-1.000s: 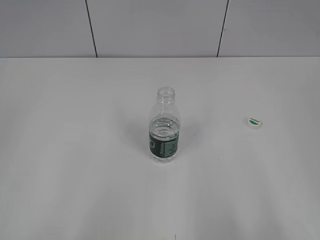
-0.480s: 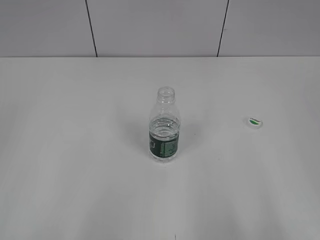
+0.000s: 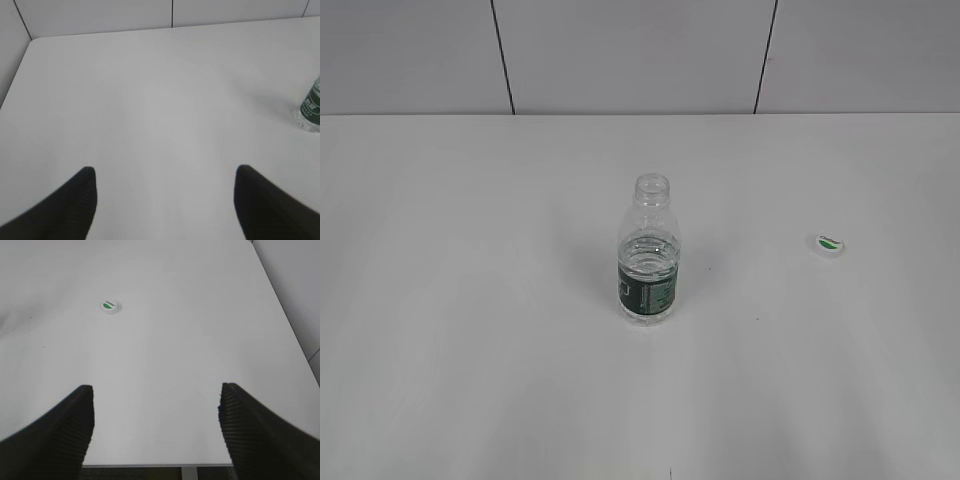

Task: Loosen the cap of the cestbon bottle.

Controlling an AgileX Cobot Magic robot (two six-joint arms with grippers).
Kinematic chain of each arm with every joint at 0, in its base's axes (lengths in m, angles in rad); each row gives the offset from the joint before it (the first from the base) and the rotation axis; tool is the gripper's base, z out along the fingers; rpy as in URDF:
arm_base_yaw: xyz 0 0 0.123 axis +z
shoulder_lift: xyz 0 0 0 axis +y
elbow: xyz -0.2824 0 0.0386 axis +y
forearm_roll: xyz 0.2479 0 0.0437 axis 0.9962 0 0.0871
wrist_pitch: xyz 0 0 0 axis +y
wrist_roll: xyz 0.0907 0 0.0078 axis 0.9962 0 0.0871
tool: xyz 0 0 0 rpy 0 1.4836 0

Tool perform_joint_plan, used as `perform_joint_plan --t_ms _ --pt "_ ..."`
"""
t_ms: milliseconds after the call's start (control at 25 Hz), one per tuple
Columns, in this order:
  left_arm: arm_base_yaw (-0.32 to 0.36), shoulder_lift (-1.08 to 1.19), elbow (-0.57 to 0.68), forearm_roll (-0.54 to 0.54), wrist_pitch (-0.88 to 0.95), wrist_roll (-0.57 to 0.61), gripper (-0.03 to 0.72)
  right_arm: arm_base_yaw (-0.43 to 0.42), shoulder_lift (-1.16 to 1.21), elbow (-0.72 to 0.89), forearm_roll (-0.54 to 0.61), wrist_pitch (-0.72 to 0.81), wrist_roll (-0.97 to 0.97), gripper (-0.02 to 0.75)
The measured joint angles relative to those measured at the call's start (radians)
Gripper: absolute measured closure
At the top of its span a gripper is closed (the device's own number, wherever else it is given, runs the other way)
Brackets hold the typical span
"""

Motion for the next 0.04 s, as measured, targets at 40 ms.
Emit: perform_joint_plan --t_ms 40 --pt "0.0 0.0 0.0 0.0 0.0 0.0 0.169 0.0 0.0 0.0 0.0 0.0 0.0 0.146"
